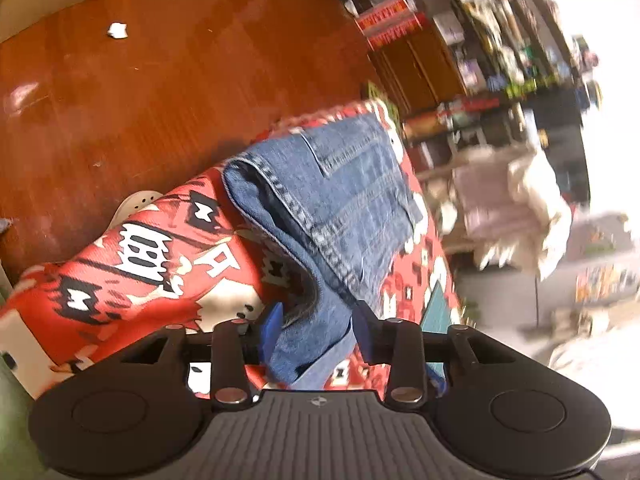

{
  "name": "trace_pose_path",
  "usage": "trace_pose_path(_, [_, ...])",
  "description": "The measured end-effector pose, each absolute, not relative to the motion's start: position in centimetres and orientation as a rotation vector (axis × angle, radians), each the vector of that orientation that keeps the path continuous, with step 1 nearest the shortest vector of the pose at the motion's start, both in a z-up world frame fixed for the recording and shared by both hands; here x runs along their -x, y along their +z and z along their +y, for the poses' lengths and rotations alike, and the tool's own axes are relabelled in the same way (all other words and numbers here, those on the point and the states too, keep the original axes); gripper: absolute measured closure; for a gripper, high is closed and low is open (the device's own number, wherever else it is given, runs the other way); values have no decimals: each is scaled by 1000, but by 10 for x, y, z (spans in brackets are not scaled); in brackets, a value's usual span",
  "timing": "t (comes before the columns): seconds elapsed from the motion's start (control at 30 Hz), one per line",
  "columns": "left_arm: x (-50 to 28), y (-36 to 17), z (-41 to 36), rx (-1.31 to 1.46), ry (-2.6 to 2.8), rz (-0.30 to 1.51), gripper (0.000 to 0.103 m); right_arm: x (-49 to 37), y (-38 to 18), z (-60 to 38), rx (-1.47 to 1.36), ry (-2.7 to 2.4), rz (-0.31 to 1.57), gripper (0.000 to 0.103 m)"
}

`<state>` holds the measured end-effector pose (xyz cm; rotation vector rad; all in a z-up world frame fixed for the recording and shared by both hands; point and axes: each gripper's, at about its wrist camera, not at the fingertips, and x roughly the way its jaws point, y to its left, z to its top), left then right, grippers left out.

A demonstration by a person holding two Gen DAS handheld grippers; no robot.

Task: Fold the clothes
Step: 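Lower the folded denim shorts onto the bedspread with both grippers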

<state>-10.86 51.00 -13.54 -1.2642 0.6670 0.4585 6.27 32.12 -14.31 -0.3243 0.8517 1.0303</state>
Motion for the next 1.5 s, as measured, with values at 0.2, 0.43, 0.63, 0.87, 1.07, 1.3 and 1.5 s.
trace_pose_path(0.2, [101, -142, 511, 1252, 320, 757, 55, -11, -158, 296, 300, 1086, 820, 78])
trace_pose_path(0.43, [76, -154, 505, 1148, 285, 874, 50, 17, -179, 295, 361, 1161, 836, 78])
trace_pose_path(0.63, [69, -158, 504, 1110, 265, 848, 51, 15, -186, 307, 351, 1231, 835, 78])
trace_pose_path(0.87, [63, -149, 504, 984, 258, 836, 51, 8, -193, 316, 322, 1278, 856, 78])
trace_pose_path(1.07, [59, -152, 506, 922, 316, 875, 51, 4, -198, 322, 290, 1282, 848, 77])
trace_pose_path(1.3, [61, -174, 511, 1055, 227, 871, 63, 5, -197, 326, 291, 1294, 834, 76])
trace_pose_path(1.5, [65, -180, 518, 1148, 202, 914, 82, 2, -195, 318, 282, 1291, 846, 76])
